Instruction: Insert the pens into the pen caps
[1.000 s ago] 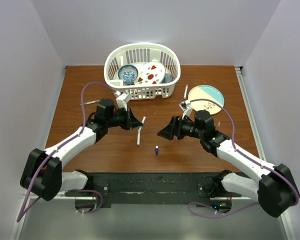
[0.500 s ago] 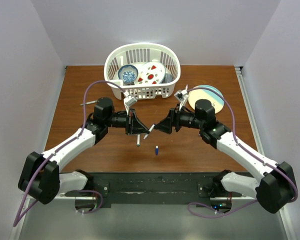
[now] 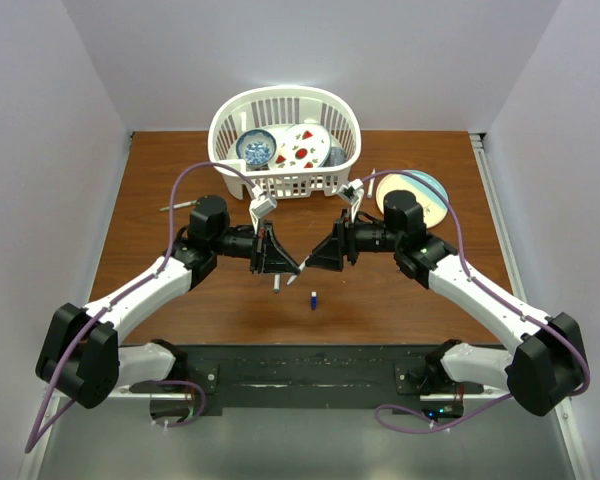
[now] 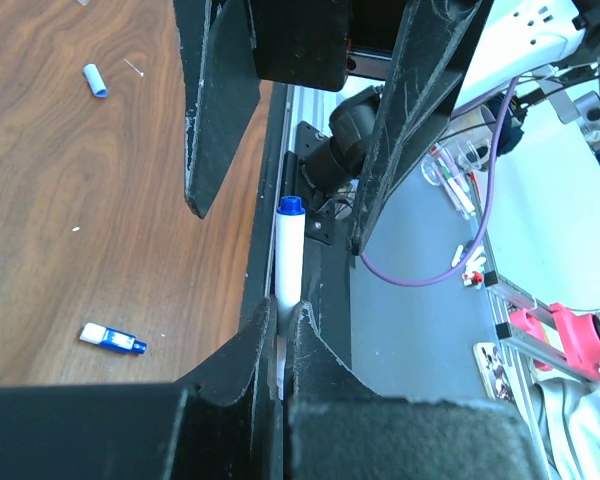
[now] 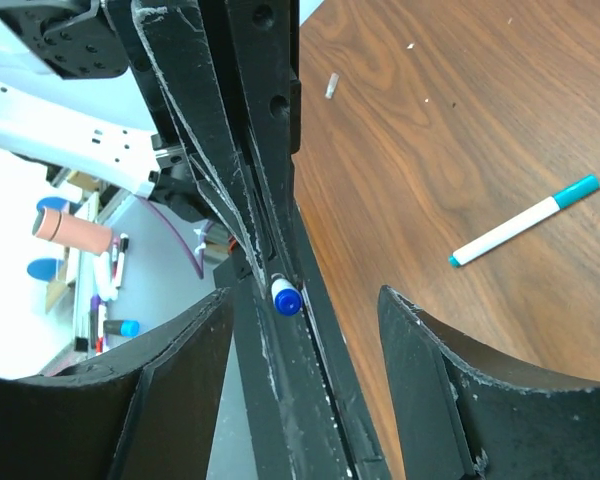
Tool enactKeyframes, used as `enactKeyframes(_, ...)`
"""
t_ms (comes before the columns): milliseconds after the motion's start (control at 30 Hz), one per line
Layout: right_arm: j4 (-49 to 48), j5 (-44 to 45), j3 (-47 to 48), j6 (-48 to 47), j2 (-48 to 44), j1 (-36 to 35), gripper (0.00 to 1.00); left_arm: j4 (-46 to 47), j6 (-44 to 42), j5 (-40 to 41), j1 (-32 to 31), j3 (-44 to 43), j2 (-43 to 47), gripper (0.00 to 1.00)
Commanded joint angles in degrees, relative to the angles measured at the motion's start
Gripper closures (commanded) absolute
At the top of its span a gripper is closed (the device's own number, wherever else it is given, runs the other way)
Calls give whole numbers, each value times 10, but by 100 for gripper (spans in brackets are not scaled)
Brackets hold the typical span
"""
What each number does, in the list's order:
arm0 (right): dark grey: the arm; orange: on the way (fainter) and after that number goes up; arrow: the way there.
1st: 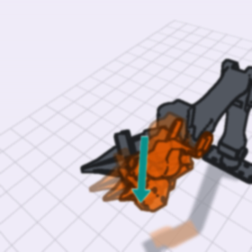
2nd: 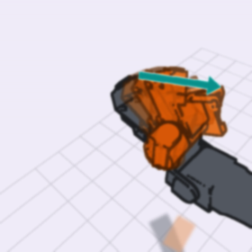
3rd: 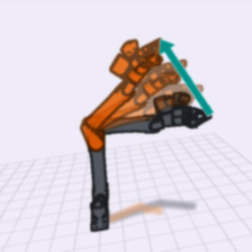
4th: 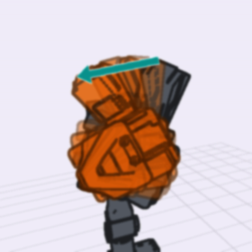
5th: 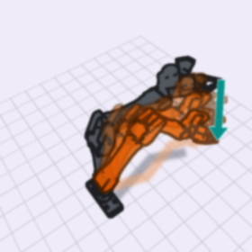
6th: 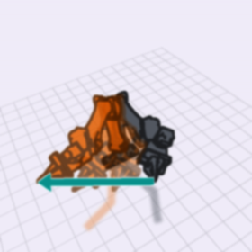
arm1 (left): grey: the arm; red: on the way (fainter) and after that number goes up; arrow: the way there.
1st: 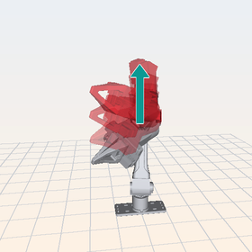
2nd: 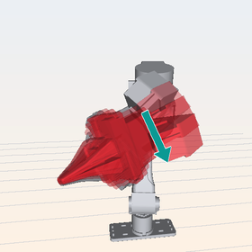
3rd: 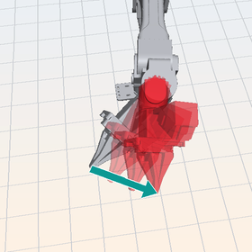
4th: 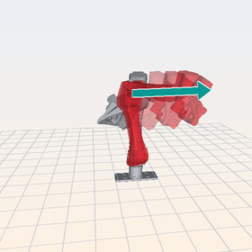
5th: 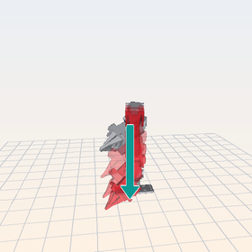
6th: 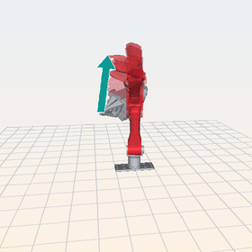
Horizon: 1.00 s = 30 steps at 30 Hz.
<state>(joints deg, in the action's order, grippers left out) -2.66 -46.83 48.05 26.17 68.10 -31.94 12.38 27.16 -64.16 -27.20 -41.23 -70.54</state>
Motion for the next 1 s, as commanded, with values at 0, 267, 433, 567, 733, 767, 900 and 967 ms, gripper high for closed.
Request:
enactKeyframes(0, 23, -24, 30, -28, -8, 1, 38, 11, -17, -22, -5, -15, 13, 100)
enactKeyframes(267, 8, -43, 32, -17, -2, 0, 46, -2, -20, -25, -9, -16, 13, 100)
enactKeyframes(433, -10, -53, 35, -1, 9, -24, 55, -6, -18, -18, -12, -22, 6, 100)
enactKeyframes(567, -7, -47, 34, -2, 15, -34, 70, -7, -18, -18, -13, -27, 5, 100)
enactKeyframes(733, 15, -5, 27, -10, 0, -33, 100, -6, -4, -6, -13, -35, 5, 100)
enactKeyframes(767, 17, 8, 24, -8, -3, -33, 100, -1, 3, 4, -13, -42, 5, 89)
enactKeyframes(900, -11, 99, -1, 54, -32, -33, 100, 52, 93, 122, -12, -54, 12, 62)
enactKeyframes(967, -54, 174, -27, 93, -45, -33, 100, 111, 133, 176, -11, -41, 23, 51)
